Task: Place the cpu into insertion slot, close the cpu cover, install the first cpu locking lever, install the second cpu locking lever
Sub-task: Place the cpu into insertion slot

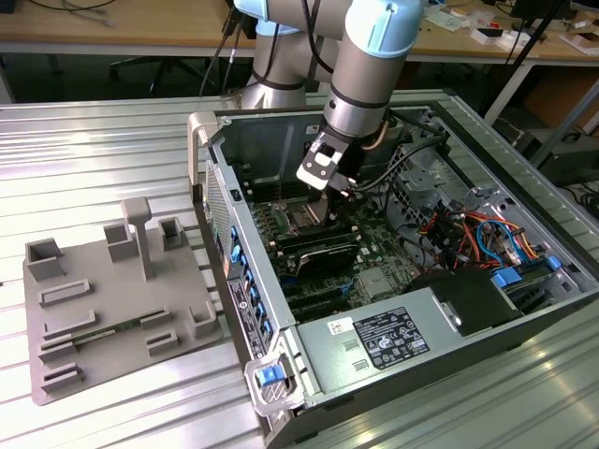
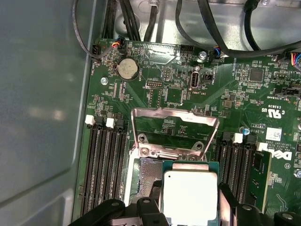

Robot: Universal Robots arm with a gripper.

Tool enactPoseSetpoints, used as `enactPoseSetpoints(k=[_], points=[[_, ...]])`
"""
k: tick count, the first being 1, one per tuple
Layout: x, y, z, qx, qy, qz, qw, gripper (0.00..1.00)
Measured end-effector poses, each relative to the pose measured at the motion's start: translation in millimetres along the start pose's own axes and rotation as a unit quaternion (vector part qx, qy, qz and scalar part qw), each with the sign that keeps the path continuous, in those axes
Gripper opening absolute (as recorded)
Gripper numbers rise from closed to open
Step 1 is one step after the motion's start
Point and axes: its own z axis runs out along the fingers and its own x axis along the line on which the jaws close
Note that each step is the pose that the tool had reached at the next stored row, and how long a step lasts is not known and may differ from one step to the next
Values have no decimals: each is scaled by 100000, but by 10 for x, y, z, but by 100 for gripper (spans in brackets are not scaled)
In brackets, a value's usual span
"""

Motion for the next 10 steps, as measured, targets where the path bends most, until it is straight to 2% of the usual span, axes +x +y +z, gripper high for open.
enactPoseSetpoints(k=[6,10], points=[[0,0,0,9,2,195,100000,55],[3,1,1,47,-17,1549,99988,55]])
